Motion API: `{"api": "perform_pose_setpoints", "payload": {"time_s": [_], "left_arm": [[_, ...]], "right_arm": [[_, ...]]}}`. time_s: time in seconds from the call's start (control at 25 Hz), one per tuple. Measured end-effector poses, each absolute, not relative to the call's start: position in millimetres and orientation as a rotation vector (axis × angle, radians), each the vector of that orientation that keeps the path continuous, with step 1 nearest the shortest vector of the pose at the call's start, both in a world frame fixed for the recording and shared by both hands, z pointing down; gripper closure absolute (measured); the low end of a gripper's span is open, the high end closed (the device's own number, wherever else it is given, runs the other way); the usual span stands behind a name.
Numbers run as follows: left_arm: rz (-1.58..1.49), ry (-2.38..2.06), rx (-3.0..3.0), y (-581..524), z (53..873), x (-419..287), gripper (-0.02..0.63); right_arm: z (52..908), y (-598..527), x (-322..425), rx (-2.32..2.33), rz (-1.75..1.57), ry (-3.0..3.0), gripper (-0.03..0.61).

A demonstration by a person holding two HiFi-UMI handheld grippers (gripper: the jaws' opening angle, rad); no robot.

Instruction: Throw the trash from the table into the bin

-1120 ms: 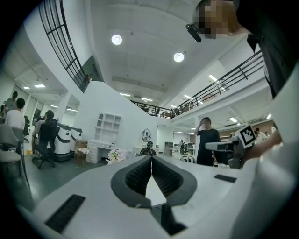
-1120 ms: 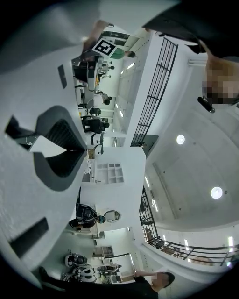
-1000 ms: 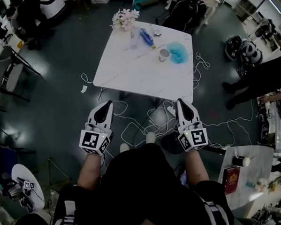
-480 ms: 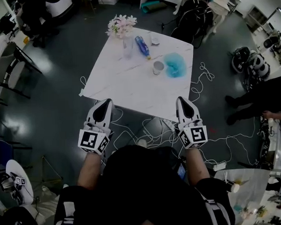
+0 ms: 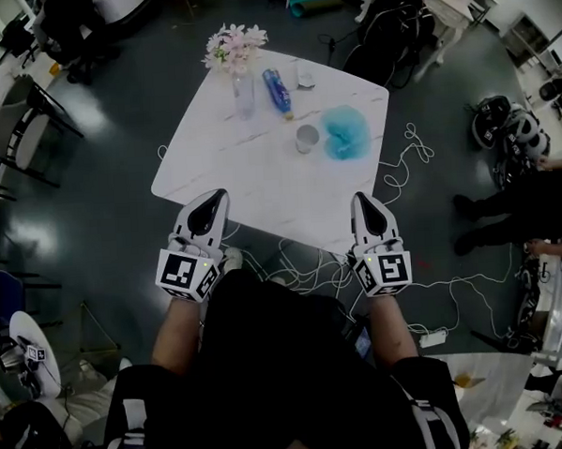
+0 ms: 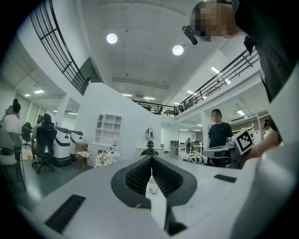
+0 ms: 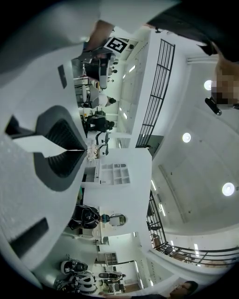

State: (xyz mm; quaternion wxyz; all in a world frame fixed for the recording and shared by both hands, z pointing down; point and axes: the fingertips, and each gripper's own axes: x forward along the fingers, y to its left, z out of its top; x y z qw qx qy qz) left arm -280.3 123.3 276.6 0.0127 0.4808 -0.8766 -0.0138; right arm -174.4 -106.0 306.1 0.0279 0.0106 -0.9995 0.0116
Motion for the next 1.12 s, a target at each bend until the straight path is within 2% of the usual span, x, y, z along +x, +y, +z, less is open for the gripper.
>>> {"api": "perform_pose_setpoints", "payload": {"time_s": [0.32,0.72,0.92,1.04,1.12], "left_arm": [[-0.035,-2.667,1.548,100.5,292.3,-323.1,0.598],[-0.046,-2.579,1.674,66.7,304.8,-400.0,0.598],[-0.048,-2.526,1.684,60.7,321.3,-427.5,0.598],[-0.033,-2.489,1.685,54.6,328.6,-439.8,0.598],[-0.019,-2.469,1.684,51.7,333.7,-448.2,0.598]], "right_arm": [[328.8,-103.8,-229.9,-0.058,-0.062,-3.012,0.574],[372.5,-91.6,-317.8,-0.197,-0.334,-2.839,0.572],[408.6,-105.2,-339.0,-0.116,-0.243,-2.796,0.566],[432.2,-116.7,-350.4,-0.058,-0.122,-2.778,0.454],[447.4,-121.8,-359.2,-0.028,-0.053,-2.768,0.404]]}}
